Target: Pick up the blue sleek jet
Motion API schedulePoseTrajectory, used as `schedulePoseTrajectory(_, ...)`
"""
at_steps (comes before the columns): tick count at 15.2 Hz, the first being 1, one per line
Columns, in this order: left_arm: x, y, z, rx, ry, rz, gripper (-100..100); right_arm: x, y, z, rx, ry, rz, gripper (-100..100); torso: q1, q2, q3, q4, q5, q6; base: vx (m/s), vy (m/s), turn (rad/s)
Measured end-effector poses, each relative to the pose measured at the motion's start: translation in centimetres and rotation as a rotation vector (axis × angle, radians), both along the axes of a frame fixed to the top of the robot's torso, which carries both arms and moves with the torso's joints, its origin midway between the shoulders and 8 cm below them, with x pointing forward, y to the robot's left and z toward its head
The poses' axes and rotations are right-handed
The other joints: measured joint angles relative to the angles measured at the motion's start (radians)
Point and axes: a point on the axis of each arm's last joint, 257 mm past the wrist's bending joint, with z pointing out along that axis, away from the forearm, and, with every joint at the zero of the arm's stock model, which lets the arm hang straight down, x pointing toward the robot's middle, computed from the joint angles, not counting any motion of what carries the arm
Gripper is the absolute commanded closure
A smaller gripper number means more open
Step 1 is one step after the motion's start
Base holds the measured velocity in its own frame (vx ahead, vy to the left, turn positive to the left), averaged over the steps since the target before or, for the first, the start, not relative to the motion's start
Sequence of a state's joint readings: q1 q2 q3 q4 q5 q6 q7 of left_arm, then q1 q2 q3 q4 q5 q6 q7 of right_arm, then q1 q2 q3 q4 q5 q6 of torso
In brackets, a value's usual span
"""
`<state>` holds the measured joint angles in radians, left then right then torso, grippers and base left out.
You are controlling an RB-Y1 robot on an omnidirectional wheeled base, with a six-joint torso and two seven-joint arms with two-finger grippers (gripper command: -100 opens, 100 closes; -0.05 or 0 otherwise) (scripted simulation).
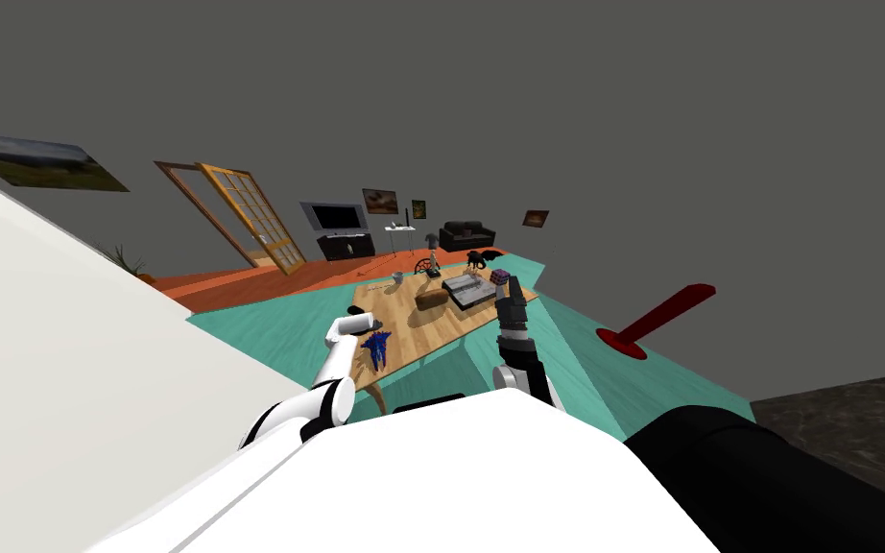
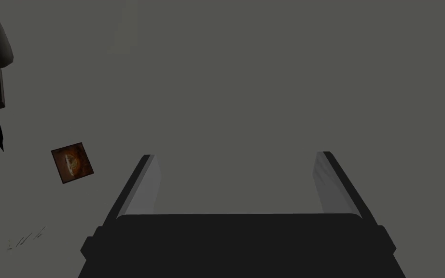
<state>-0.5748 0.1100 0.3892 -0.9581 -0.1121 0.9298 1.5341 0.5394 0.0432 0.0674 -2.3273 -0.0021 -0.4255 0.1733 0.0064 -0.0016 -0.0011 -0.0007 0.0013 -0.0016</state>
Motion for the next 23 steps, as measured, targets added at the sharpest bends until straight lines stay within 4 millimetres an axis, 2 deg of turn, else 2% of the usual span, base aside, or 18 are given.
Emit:
schedulePoseTrajectory(11,0.6,3.1,-1.2,0.010,-0.003,0.030,-100,0.0,0.0,0.0,0.000,0.000,0.000,0,-0.006,0.001,0.000,0.000,-0.002,0.000,-0.005,-0.024,-0.043)
schedulePoseTrajectory(12,0.6,3.1,-1.2,0.010,-0.004,0.031,100,0.0,0.0,0.0,0.000,0.000,0.000,0,-0.006,0.001,0.000,0.000,-0.001,0.000,0.001,0.007,0.046)
schedulePoseTrajectory(23,0.2,0.2,0.0,0.001,-0.002,0.000,100,0.0,0.0,0.0,0.000,0.000,0.000,0,-0.003,0.000,0.000,0.000,-0.001,0.000,0.005,0.021,0.048)
